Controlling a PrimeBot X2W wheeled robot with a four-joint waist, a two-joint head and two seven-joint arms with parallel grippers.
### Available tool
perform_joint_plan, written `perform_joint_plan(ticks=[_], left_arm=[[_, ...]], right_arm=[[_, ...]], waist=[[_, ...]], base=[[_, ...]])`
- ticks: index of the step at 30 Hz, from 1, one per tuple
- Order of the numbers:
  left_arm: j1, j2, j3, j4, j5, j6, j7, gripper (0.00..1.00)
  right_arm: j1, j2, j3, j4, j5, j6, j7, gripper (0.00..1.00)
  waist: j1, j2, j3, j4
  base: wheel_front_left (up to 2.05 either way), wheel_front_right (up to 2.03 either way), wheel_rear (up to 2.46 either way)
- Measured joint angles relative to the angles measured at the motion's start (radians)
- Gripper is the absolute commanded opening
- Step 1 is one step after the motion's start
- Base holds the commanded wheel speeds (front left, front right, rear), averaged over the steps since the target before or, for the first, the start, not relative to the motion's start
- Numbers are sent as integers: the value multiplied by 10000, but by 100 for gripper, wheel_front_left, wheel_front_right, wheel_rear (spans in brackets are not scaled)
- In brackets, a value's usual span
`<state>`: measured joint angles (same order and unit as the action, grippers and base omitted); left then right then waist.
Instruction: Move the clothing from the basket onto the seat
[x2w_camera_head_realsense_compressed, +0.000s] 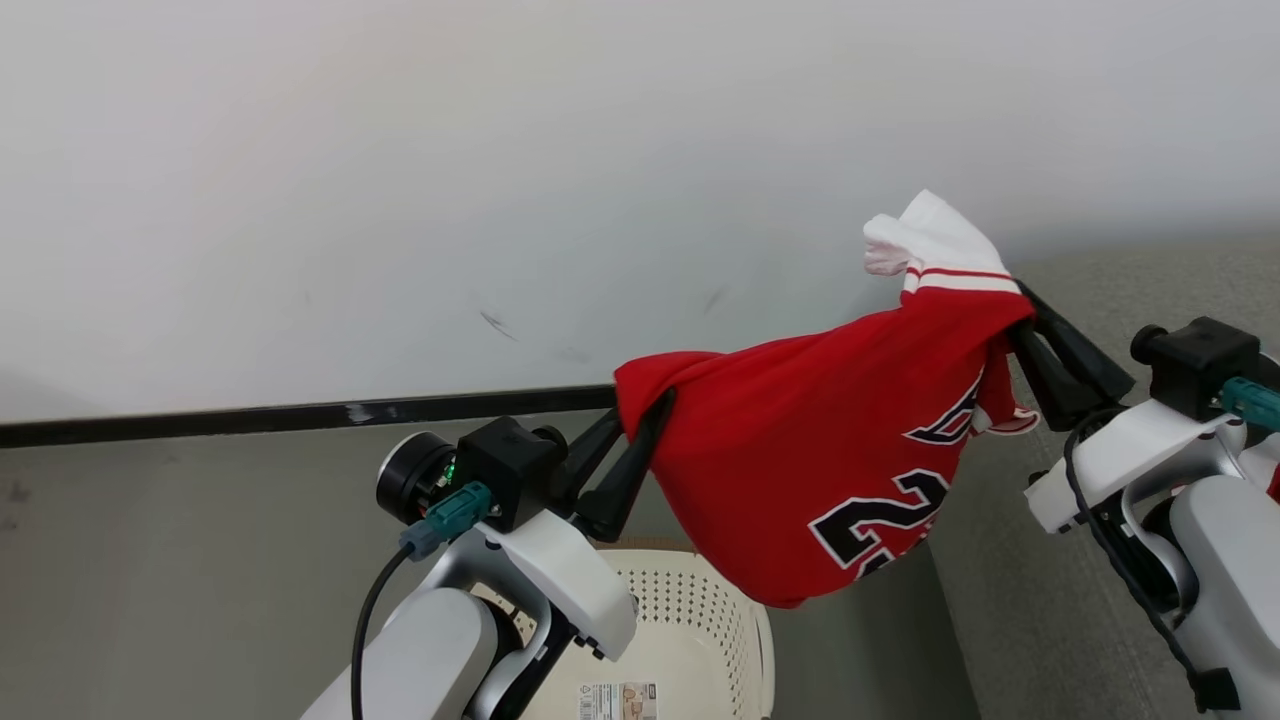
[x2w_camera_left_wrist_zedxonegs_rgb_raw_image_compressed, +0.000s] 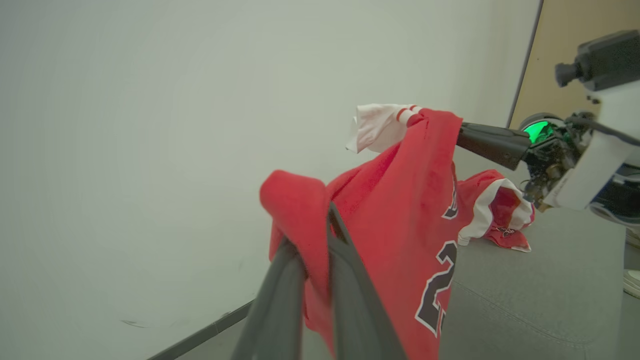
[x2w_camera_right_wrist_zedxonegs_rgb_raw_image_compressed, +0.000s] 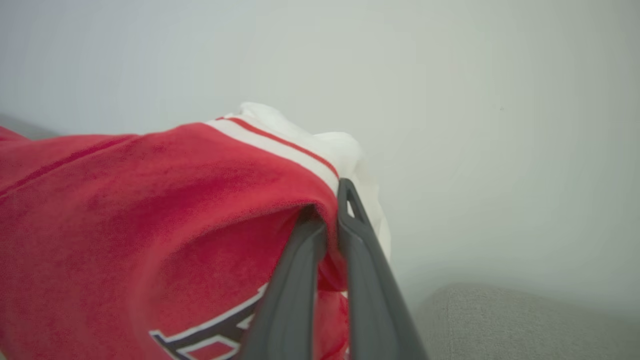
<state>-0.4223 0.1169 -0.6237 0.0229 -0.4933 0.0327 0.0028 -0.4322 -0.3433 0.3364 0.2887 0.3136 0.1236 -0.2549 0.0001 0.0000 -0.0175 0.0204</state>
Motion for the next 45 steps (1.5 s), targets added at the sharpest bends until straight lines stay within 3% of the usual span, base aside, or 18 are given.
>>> perform_joint_plan(ticks=[14, 24, 31, 37, 45], left_arm=[[544, -282, -320, 341, -84, -15, -934, 100], [866, -445, -817, 660, -84, -194, -1292, 100], [867, -485, -1012, 867, -65, -238, -1461, 100], [870, -497, -1028, 932, -50, -203, -1542, 100], [880, -487, -1005, 941, 119, -23, -1542, 100]], right_arm=[[1102, -692, -2125, -1133, -571, 0, 0, 0], [2522, -723, -3496, -1588, -700, 0, 0, 0], [2898, -460, -3421, -1960, -779, 0, 0, 0], [2754, -424, -2600, -2100, -721, 0, -2, 0], [508, -681, -2029, -1553, -399, 0, 221, 0]], waist=[[0, 0, -135, -971], [0, 0, -193, -1713], [0, 0, -183, -2214], [0, 0, -102, -2562], [0, 0, 261, -2817]], base=[[0, 0, 0], [0, 0, 0], [0, 0, 0], [0, 0, 0], [0, 0, 0]])
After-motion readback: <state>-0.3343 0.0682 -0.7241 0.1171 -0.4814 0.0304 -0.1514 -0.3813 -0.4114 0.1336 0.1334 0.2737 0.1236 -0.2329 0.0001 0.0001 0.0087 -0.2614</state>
